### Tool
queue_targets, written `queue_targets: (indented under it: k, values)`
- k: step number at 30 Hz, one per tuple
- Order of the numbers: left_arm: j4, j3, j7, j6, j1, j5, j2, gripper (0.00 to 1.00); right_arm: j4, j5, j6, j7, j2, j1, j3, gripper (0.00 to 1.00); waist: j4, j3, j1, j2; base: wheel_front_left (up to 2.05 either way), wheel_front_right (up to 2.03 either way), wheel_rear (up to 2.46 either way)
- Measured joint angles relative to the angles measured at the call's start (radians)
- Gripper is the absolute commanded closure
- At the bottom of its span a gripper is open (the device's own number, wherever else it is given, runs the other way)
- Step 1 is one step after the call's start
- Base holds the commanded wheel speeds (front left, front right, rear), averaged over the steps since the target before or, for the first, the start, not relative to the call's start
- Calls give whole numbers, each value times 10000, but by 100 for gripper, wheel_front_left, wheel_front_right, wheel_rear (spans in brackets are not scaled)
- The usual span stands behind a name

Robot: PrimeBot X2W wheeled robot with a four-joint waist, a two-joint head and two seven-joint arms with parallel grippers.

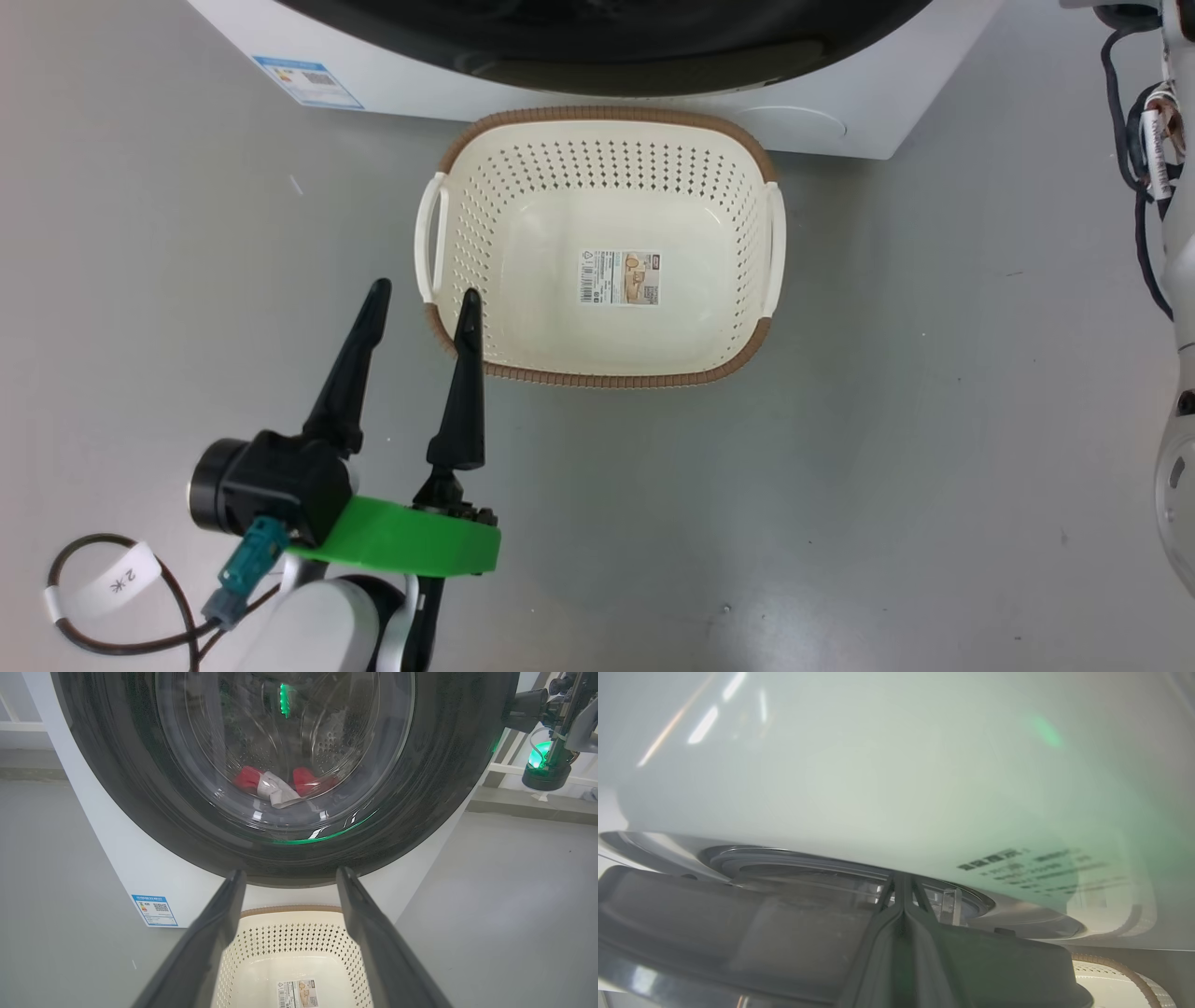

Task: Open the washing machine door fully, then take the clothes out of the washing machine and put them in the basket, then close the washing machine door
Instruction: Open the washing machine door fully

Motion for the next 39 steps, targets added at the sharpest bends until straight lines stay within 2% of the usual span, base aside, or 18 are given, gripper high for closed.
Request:
queue_targets:
  k: [11, 23, 39]
  values:
    - [59, 2, -82, 0, 0, -75, -23, 0, 188, -209, -23, 1438, -17, -230, -399, 100, -61, -50, 0, 0, 0, 0, 0]
    - [59, -6, -84, 2, 0, -146, 10, 0, -180, -416, -71, 2727, 19, -215, -462, 100, -142, -168, 0, 0, 0, 0, 0]
    - [-6, 151, -84, 132, 63, -261, 247, 0, -706, 368, -71, 2987, 92, 742, 430, 100, -156, -766, 0, 0, 0, 0, 0]
